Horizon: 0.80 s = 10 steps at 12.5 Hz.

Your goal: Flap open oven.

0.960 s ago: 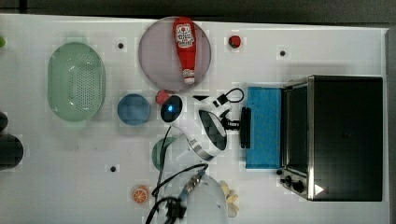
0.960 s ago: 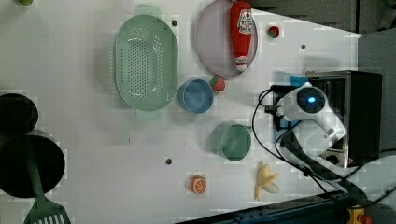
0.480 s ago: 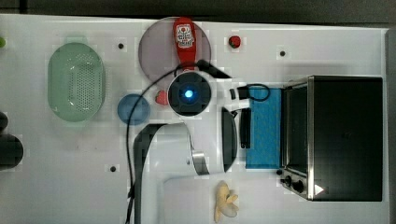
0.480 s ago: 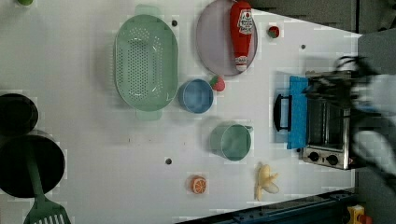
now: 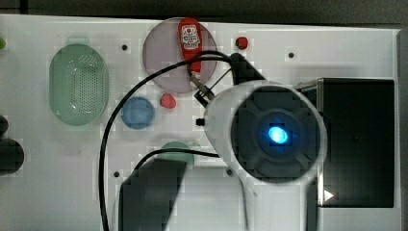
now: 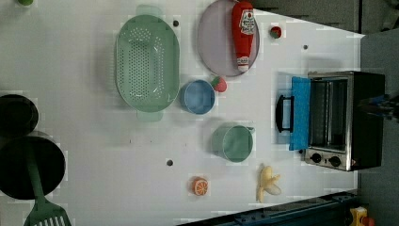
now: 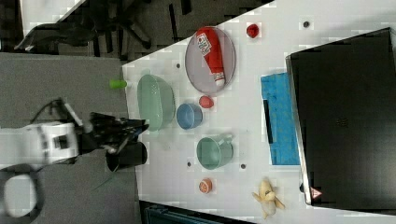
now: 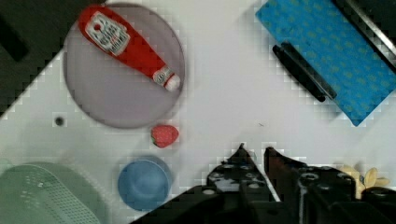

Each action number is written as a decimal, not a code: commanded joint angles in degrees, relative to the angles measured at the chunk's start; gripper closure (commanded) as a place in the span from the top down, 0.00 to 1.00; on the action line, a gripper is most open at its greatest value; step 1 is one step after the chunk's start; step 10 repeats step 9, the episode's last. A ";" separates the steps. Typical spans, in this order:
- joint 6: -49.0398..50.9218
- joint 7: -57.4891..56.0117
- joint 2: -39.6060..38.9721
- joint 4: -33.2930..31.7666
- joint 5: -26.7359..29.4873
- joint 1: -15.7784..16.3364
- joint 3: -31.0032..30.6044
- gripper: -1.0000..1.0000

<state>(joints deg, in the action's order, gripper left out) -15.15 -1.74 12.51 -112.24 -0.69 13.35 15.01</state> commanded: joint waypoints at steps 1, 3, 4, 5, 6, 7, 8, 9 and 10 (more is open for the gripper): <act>3.67 2.68 0.09 1.88 -1.32 -0.36 0.95 0.17; 7.51 6.10 1.32 3.30 -1.77 -0.40 1.05 0.17; 10.25 9.15 1.59 4.08 -1.99 -0.40 1.04 0.17; 12.84 11.14 1.74 4.59 -2.02 -0.40 1.09 0.17; 13.93 11.29 1.80 4.86 -2.03 -0.41 1.13 0.17; 14.54 11.29 1.82 4.83 -2.09 -0.41 1.16 0.17; 14.60 11.29 1.82 4.82 -2.20 -0.46 1.34 0.17; 14.57 11.29 1.81 4.82 -2.21 -0.56 1.53 0.17; 14.57 11.29 1.81 4.82 -2.21 -0.56 1.53 0.17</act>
